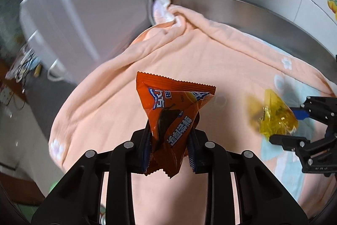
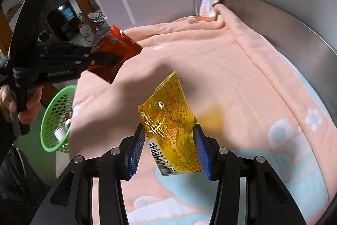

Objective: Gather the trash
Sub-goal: 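Lift the orange wrapper and yellow bag and carry both over the green basket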

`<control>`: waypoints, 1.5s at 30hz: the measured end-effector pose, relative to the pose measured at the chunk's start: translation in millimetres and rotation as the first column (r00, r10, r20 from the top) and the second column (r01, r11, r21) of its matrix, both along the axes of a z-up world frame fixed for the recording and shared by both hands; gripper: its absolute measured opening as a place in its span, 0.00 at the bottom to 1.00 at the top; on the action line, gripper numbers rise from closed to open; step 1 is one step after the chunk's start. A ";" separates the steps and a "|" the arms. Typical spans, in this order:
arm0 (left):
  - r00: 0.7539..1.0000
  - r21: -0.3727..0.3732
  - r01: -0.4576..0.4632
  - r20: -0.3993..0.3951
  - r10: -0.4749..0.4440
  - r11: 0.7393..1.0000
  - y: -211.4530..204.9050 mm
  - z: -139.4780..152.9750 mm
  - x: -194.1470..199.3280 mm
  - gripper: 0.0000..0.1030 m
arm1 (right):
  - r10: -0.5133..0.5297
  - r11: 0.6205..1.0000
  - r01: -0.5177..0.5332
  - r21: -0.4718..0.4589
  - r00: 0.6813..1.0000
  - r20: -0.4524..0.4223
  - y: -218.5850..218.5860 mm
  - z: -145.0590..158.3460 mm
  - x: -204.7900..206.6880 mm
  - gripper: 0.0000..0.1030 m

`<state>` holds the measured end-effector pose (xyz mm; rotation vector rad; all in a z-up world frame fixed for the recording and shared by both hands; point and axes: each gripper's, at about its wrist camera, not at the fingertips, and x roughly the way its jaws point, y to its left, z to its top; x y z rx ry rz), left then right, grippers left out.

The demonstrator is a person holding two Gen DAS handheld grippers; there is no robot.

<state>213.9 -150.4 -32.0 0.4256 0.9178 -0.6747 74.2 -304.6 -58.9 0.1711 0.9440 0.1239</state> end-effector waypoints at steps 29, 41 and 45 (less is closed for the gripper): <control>0.823 0.028 -0.565 -0.043 0.566 0.825 243.2 -27.9 -32.8 0.27 | 0.326 0.941 -0.325 0.092 0.945 0.010 164.2 2.7 56.8 0.44; 0.711 0.116 -0.695 -0.041 0.702 0.710 310.5 -53.8 -27.2 0.27 | 0.389 0.912 -0.382 0.151 0.921 -0.019 239.7 -8.5 89.6 0.45; 0.681 0.134 -0.721 -0.042 0.731 0.680 330.5 -61.6 -27.8 0.27 | 0.409 0.900 -0.395 0.183 0.911 -0.044 264.3 -17.6 100.4 0.45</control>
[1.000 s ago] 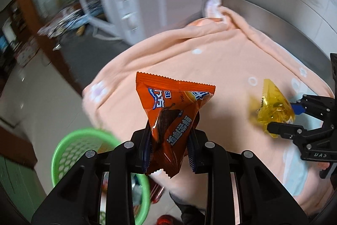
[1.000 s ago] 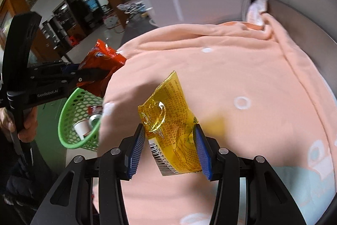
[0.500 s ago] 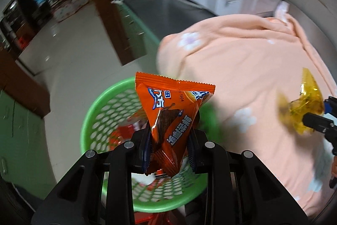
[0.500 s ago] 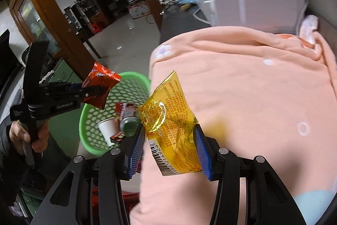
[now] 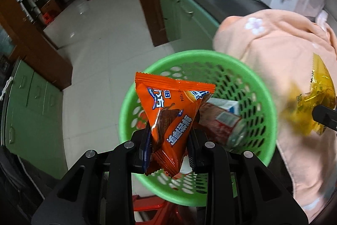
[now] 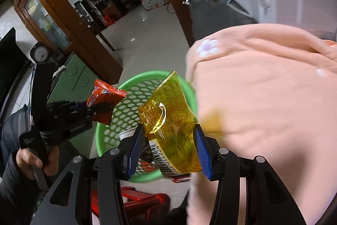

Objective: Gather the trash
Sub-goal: 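Lift the orange wrapper and yellow bag and carry both over the green basket, then open the right gripper over the basket while the left gripper releases the wrapper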

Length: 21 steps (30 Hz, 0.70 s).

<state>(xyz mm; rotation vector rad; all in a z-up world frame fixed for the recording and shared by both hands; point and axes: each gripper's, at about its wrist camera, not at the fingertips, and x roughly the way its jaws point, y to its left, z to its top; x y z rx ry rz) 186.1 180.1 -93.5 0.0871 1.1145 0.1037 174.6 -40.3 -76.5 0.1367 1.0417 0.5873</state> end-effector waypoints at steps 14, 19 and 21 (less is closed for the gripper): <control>0.996 0.006 -0.078 -0.052 0.078 0.997 32.3 -16.8 -1.0 0.31 | 0.037 0.995 -0.026 0.095 0.992 -0.117 51.0 -25.8 16.9 0.69; 0.994 -0.001 -0.089 -0.059 0.089 0.996 34.2 -16.6 -2.7 0.35 | 0.046 0.993 -0.034 0.112 0.993 -0.105 50.0 -22.6 16.8 0.71; 0.994 0.001 -0.091 -0.052 0.091 0.996 32.8 -13.8 -3.7 0.45 | 0.053 0.992 -0.040 0.122 0.994 -0.098 45.9 -21.1 16.3 0.73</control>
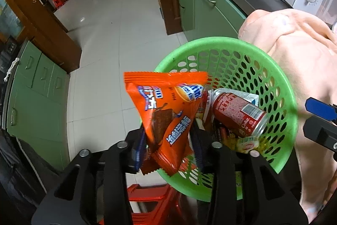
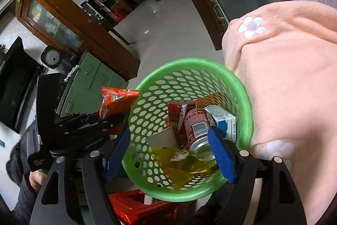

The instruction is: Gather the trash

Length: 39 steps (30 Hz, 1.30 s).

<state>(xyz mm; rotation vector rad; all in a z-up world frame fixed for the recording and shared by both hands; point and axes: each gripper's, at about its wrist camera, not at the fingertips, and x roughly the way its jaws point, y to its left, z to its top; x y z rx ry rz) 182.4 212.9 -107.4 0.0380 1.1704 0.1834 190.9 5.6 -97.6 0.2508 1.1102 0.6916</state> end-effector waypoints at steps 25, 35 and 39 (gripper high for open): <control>0.968 -0.019 0.211 0.147 -0.206 0.977 -118.4 57.5 -17.4 0.90 | -0.190 0.943 0.236 -0.236 0.961 0.201 -115.3 46.8 -71.1 0.86; 0.917 -0.002 0.344 0.213 -0.336 0.939 -192.0 80.5 -29.8 0.95 | -0.384 0.850 0.438 -0.292 0.896 0.225 -195.0 54.8 -109.9 0.87; 0.892 -0.002 0.400 0.230 -0.389 0.916 -220.2 86.1 -36.6 0.95 | -0.446 0.807 0.502 -0.312 0.864 0.235 -222.9 57.3 -130.5 0.87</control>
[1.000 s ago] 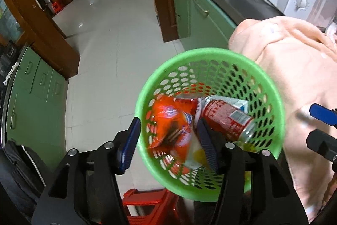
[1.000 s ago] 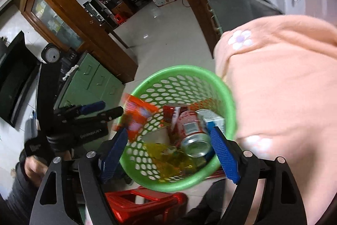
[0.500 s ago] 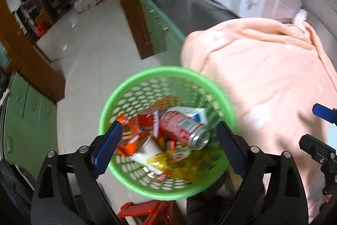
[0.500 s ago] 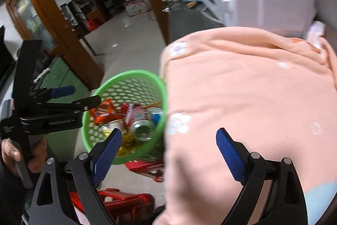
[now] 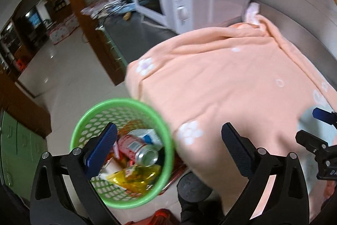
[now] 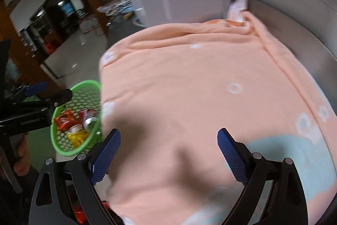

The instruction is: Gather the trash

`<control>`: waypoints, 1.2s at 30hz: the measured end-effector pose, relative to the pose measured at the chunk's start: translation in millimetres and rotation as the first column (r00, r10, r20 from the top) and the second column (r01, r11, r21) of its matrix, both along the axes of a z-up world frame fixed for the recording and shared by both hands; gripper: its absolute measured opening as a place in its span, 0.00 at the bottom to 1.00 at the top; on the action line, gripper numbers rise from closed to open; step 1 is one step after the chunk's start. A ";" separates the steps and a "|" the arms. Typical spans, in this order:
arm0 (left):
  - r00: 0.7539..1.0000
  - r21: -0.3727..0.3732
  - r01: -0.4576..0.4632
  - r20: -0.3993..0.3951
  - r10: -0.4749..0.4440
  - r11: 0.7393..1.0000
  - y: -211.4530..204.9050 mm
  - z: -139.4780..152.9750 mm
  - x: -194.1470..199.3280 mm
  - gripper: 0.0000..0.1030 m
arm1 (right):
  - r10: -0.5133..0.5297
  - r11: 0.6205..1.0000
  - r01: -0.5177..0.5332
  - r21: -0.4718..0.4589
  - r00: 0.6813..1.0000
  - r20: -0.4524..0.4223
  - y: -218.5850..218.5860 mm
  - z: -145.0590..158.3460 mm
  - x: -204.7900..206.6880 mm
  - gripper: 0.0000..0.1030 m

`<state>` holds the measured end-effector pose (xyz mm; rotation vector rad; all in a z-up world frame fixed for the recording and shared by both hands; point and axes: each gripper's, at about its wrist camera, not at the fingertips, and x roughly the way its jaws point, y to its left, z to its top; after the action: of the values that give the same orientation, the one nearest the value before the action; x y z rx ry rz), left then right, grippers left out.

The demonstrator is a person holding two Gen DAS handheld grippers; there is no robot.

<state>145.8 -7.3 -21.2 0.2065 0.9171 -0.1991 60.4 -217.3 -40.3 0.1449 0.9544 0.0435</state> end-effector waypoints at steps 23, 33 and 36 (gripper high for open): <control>0.979 -0.002 0.205 0.009 -0.205 0.979 -117.7 14.4 -45.8 0.95 | -0.250 0.963 0.251 -0.098 0.968 0.026 -84.4 21.0 -83.5 0.89; 0.973 -0.032 0.228 -0.022 -0.229 0.973 -130.7 11.4 -61.1 0.95 | -0.300 0.946 0.303 -0.112 0.953 0.039 -98.2 23.8 -106.8 0.89; 0.972 -0.030 0.235 -0.017 -0.236 0.971 -133.5 12.9 -65.2 0.95 | -0.315 0.942 0.319 -0.106 0.948 0.047 -101.6 25.2 -110.9 0.89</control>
<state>80.6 -140.8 -8.4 0.2884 0.9085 -0.4345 -50.5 -318.9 -15.1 0.1922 0.8922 -0.3047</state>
